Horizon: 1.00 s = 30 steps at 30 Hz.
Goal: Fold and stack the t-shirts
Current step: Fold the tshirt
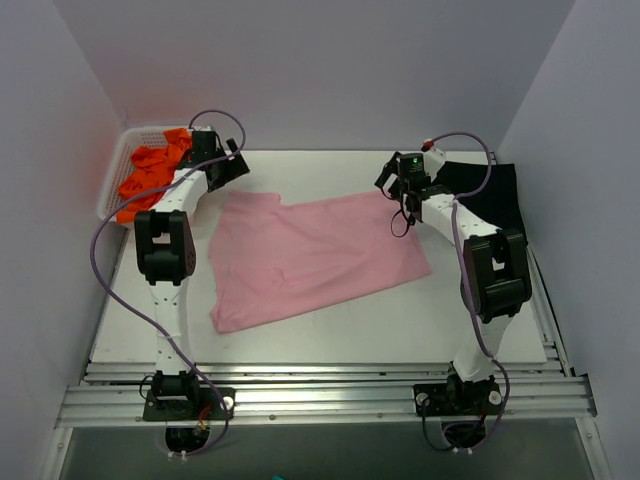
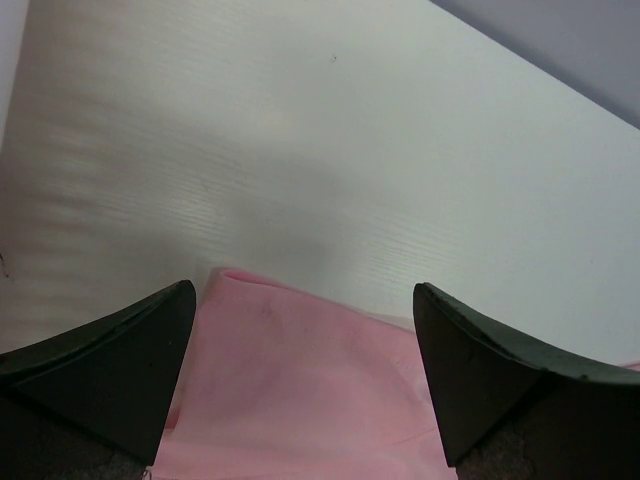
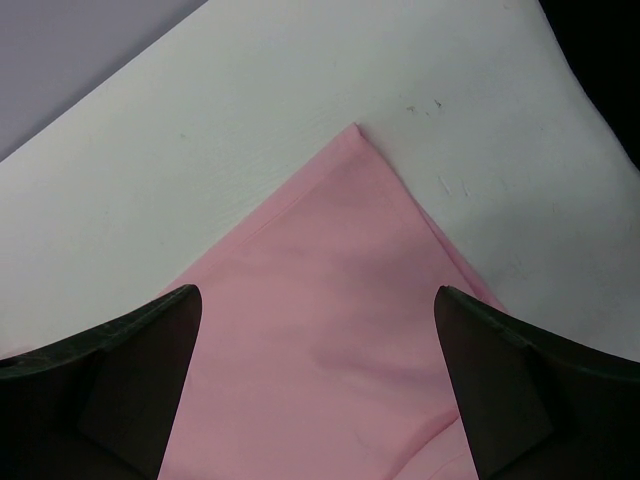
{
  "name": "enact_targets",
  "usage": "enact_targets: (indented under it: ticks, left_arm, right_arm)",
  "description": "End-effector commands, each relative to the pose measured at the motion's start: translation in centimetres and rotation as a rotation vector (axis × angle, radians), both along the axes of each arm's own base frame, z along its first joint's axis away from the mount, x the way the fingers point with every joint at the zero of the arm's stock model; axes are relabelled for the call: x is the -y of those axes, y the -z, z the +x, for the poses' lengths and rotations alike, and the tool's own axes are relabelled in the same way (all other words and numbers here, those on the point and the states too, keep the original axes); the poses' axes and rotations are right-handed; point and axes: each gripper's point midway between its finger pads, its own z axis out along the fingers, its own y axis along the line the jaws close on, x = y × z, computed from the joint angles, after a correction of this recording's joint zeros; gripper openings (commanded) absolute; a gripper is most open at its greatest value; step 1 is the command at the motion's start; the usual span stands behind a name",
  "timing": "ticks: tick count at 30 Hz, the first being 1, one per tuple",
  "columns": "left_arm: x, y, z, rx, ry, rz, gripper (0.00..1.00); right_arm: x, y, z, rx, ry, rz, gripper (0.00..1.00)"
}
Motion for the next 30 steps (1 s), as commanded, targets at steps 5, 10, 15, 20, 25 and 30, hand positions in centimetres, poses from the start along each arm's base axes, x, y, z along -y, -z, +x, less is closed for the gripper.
enact_targets:
  ticks: [5, 10, 15, 20, 25, 30]
  left_arm:
    - [-2.9, 2.8, -1.8, -0.099, -0.106, 0.073, 1.00]
    - [-3.6, 4.0, -3.0, -0.208, -0.159, 0.165, 0.92]
    - [-3.1, 5.9, -3.9, -0.316, -0.156, 0.214, 0.91]
    - [-2.1, 6.2, -4.2, -0.343, -0.125, 0.213, 0.89]
    - [-1.9, 7.7, -4.9, -0.410, -0.119, 0.227, 0.86]
    - [-1.7, 8.1, -4.6, -0.421, -0.116, 0.233, 0.71]
  right_arm:
    - [0.9, 1.3, 0.0, -0.004, 0.005, 0.035, 0.97]
    - [1.7, 1.2, -0.5, -0.003, 0.012, 0.050, 0.97]
    - [2.6, 0.5, -1.0, 0.012, 0.025, 0.059, 0.97]
    - [3.3, 0.7, -1.3, 0.009, 0.034, 0.071, 0.97]
    - [4.0, 0.9, -1.5, 0.007, 0.041, 0.088, 0.97]
    - [4.2, 1.0, -1.6, 0.012, 0.039, 0.096, 0.97]
